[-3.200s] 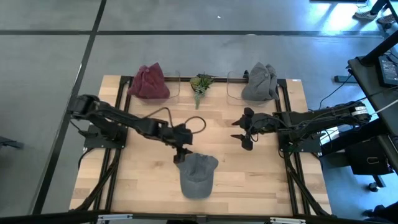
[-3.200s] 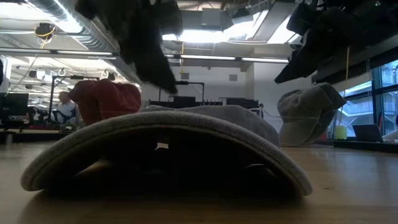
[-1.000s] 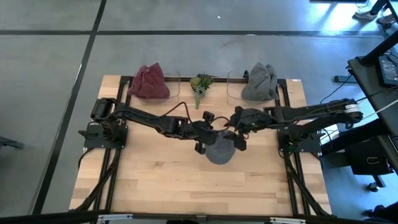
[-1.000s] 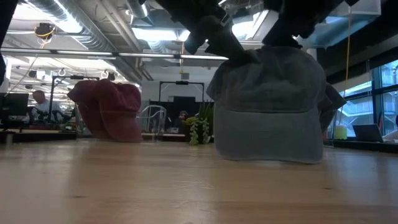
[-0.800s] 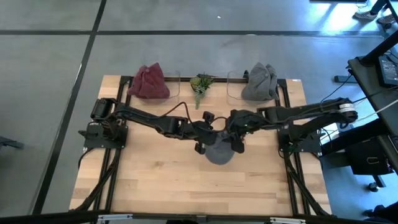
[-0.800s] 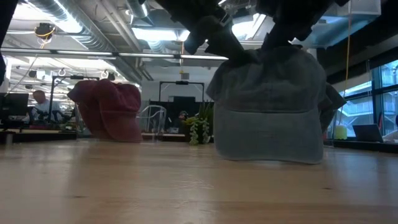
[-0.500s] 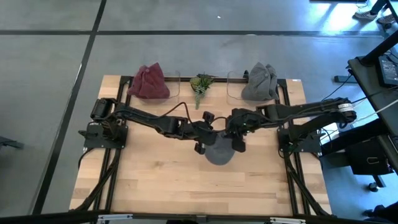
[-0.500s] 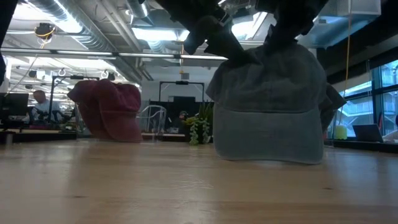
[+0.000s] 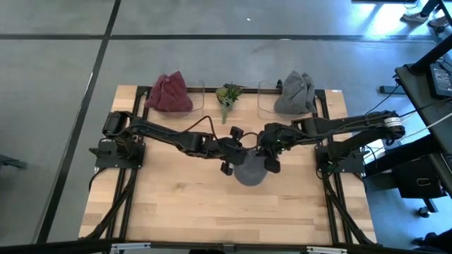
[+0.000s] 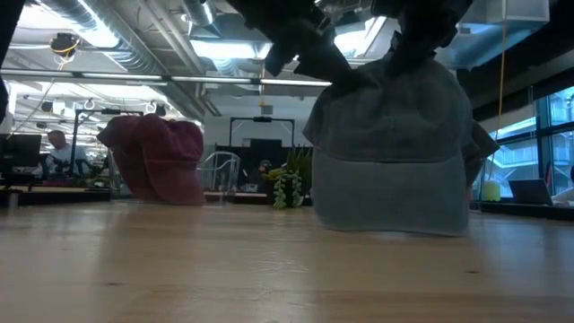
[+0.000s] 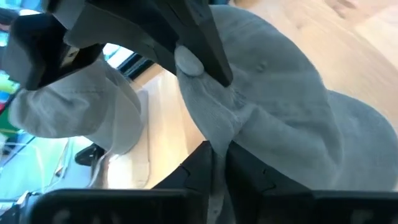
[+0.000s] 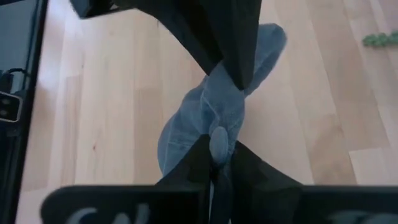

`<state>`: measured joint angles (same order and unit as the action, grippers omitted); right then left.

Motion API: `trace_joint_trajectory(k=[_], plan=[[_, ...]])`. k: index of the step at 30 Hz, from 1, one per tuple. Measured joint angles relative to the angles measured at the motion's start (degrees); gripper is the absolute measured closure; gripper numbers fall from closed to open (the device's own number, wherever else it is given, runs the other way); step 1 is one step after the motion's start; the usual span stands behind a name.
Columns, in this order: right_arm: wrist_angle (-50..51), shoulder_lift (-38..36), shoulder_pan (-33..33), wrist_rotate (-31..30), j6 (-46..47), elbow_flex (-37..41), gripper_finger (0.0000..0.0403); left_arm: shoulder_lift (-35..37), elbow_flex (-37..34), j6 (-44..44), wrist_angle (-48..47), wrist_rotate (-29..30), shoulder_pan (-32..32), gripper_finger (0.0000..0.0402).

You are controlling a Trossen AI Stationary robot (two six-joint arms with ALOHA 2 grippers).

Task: Pick & Place hat
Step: Put the gray cap into the right transparent bin

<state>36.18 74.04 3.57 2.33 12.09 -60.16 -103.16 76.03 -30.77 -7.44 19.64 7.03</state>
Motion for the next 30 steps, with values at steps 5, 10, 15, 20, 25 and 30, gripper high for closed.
trace_joint_trajectory(k=[5, 10, 15, 20, 25, 30], plan=[[0.12, -1.65, 0.0, 0.91, 0.68, 0.0, 0.0379, 4.03, -0.68, 1.74, -2.49, -1.28, -0.24, 0.0324], [-0.36, -6.07, -0.33, 0.57, 3.34, 0.0, 0.0379, 10.5, -6.92, 11.8, -0.44, -3.85, -4.49, 0.0302], [-0.8, -12.83, -4.62, -2.05, 8.17, 0.0, 0.0379, 16.58, -15.53, 17.85, 6.86, -3.29, -7.32, 0.0298], [-5.34, -19.61, -11.23, -9.13, 7.82, 0.0, 0.0379, 18.91, -19.9, 18.21, 13.05, -4.32, -8.68, 0.03], [-8.89, -23.89, -18.43, -17.83, 3.07, 0.0, 0.0379, 19.04, -20.37, 18.24, 13.65, -4.31, -8.7, 0.0301], [-11.6, -24.24, -25.29, -20.93, -1.8, 0.0, 0.0379, 19.04, -20.37, 19.22, 13.76, -4.31, -8.68, 0.0298]])
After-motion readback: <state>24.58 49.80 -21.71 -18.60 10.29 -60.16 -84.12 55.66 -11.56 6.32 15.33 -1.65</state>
